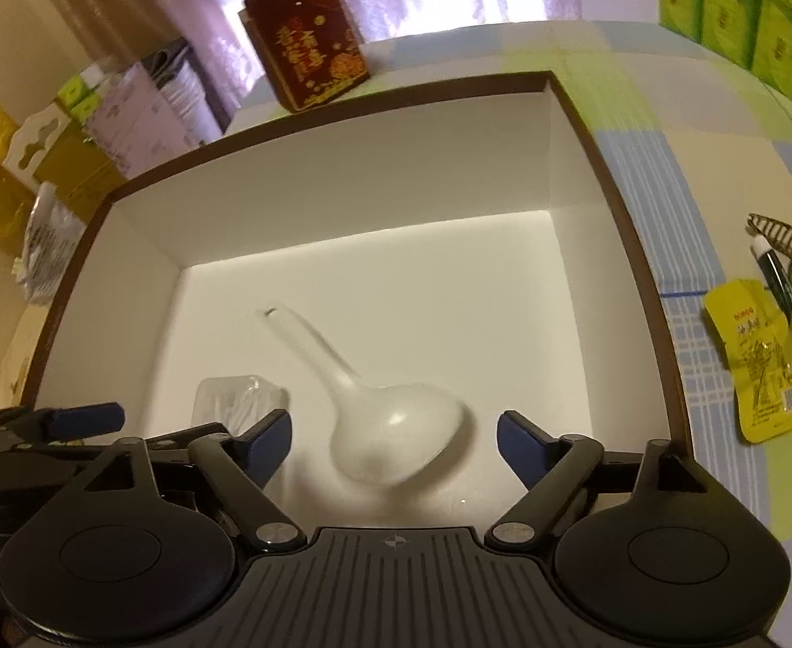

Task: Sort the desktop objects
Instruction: 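Lower the floss box and ladle into the brown box and open both grippers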

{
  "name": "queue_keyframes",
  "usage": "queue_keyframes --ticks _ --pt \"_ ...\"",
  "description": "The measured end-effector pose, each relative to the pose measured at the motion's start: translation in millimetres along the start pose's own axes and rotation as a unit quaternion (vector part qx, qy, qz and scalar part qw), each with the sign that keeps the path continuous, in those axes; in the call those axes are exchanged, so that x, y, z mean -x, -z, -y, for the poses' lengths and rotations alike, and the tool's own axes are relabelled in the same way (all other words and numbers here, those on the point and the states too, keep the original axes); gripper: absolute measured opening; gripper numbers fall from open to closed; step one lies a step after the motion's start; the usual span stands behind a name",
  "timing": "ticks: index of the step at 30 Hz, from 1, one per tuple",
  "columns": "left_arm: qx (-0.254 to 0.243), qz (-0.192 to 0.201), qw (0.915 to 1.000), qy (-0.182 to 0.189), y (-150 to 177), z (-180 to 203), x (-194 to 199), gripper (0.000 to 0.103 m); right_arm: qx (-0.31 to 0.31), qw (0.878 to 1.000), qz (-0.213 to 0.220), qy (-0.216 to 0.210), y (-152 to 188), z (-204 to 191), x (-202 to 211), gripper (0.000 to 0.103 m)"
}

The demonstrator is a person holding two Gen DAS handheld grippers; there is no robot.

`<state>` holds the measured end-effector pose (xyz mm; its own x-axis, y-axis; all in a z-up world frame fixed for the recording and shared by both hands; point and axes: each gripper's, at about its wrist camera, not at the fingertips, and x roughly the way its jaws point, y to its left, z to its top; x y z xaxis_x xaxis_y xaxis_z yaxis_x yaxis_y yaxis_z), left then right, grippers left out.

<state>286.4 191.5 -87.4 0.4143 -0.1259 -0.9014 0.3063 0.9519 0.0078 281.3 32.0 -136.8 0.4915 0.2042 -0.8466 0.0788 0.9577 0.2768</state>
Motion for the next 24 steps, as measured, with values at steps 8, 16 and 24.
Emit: queue_keyframes --ticks 8,16,24 --pt "-0.005 0.010 0.9999 -0.011 3 -2 10 0.091 0.028 0.999 0.011 -0.022 3 -8 12 0.094" --pt "-0.012 0.026 0.9994 -0.016 5 2 25 0.098 0.072 0.996 0.044 -0.015 6 -14 30 0.101" --pt "-0.020 0.047 0.9982 -0.031 11 9 43 0.099 0.102 0.993 0.067 0.002 17 -8 48 0.101"
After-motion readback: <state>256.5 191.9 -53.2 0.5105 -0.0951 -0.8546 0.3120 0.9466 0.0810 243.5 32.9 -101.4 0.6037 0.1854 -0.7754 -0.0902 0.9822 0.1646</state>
